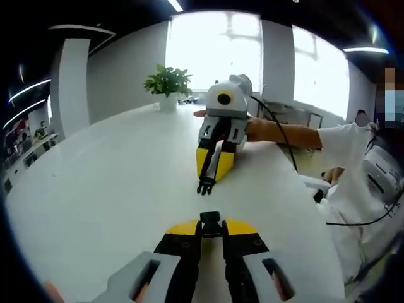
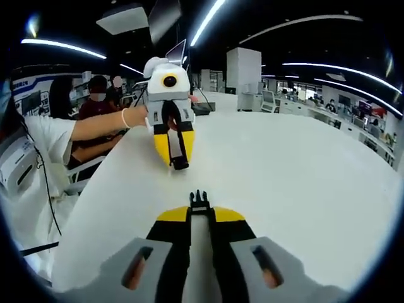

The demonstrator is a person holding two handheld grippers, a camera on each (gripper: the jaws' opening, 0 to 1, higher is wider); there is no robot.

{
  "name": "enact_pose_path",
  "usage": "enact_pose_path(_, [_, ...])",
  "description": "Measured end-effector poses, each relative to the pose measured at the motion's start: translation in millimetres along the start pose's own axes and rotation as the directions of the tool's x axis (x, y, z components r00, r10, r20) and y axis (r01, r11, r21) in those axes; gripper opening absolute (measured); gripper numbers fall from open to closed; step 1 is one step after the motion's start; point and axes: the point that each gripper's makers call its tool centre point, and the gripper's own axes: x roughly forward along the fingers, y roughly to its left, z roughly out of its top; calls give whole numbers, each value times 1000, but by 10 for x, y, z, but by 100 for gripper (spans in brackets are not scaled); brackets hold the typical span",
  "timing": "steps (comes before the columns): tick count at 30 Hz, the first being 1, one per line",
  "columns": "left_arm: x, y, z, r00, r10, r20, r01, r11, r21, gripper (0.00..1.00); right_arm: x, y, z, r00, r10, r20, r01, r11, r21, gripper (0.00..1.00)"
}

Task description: Snap the two parts of the plastic buckle together until the buckle closes and remains connected.

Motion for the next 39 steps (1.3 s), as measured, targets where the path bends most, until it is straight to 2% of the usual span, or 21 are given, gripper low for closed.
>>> enact_pose_path(10, [-2, 45, -19, 1000, -6, -18, 6, 1000, 8, 12, 2, 15, 0, 1000, 12, 7, -12, 1000, -2, 11])
enact_pose_path(17, [19, -49, -36, 1000, -18, -18, 18, 1000, 17, 12, -8, 76, 86, 998, 40, 56, -39, 999, -12, 11])
enact_pose_path(23, [33, -33, -39, 1000, -21, -24, 21, 1000, 19, 12, 19, 144, 111, 996, 63, 62, -62, 998, -24, 11])
enact_pose_path(30, [24, 47, -8, 999, -25, -21, 26, 999, 20, 12, 48, 194, 36, 997, 78, 10, -78, 997, -22, 13])
enact_pose_path(34, [31, 0, 0, 1000, -26, -15, 26, 1000, 7, 13, 72, 171, 42, 998, 65, 6, -64, 998, -4, 21])
enact_pose_path(39, [24, 26, -7, 1000, -14, -24, 14, 1000, 7, 15, 102, 166, 56, 998, 65, 5, -65, 998, -7, 21])
